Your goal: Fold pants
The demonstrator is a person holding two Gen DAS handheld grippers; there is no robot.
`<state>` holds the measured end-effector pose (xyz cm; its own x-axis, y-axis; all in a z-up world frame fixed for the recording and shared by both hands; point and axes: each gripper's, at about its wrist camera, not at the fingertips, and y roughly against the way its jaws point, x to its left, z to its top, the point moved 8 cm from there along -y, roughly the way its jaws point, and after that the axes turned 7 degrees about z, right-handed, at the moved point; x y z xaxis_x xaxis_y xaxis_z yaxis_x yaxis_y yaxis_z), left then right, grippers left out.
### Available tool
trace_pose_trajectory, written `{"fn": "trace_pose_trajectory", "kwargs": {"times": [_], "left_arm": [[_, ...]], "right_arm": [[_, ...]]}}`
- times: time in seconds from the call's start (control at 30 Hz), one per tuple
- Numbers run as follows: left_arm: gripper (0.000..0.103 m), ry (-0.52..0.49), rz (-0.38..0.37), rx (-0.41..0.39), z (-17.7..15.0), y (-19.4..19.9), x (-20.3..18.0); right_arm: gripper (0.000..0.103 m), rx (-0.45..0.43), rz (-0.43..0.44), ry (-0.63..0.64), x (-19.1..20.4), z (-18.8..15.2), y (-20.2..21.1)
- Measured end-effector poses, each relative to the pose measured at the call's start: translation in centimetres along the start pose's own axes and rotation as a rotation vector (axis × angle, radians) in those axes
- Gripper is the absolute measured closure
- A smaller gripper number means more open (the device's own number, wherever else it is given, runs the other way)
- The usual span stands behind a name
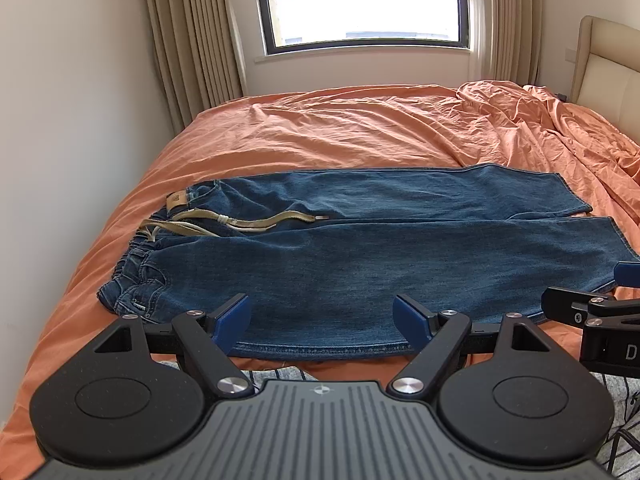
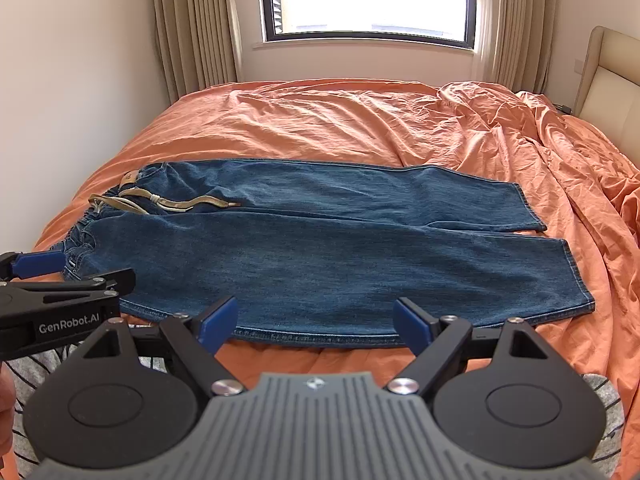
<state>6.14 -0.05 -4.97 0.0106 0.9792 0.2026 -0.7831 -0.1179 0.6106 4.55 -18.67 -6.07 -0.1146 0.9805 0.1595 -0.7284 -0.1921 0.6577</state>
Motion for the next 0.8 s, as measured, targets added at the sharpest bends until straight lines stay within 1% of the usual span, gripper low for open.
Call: {"fn": "trace_pose_trajectory", "kwargs": {"times": [0.07, 0.47, 0.53, 0.57, 0.73, 0.8], "left_arm": [[0.009, -0.002, 0.000, 0.000, 0.2, 0.8, 0.1], [0.009, -0.004, 0.002, 0.007, 0.4, 0.4, 0.6], [0.009, -0.013, 0.007, 0.014, 0.3, -0.1, 0.9], [0.009, -0.021, 0.012, 0.021, -0.3, -0.6, 1.3], [0.009, -0.085, 0.052, 0.030, -0.3, -2.6, 2.2], [0.009, -0.107, 0.062, 0.029, -0.1, -3.3, 2.6]], "right_arm": [[0.022, 0.000, 0.002, 0.001, 0.0, 0.0, 0.0], [0.022, 0.002, 0.006, 0.009, 0.1, -0.1, 0.0], [0.022, 0.009, 0.016, 0.007, -0.1, -0.1, -0.3], [0.022, 0.011, 0.024, 0.007, -0.3, -0.1, -0.5], [0.022, 0.006, 0.079, 0.031, -1.5, -0.2, -1.3], [0.022, -0.011, 0.102, 0.056, -2.2, -0.2, -1.6]]}}
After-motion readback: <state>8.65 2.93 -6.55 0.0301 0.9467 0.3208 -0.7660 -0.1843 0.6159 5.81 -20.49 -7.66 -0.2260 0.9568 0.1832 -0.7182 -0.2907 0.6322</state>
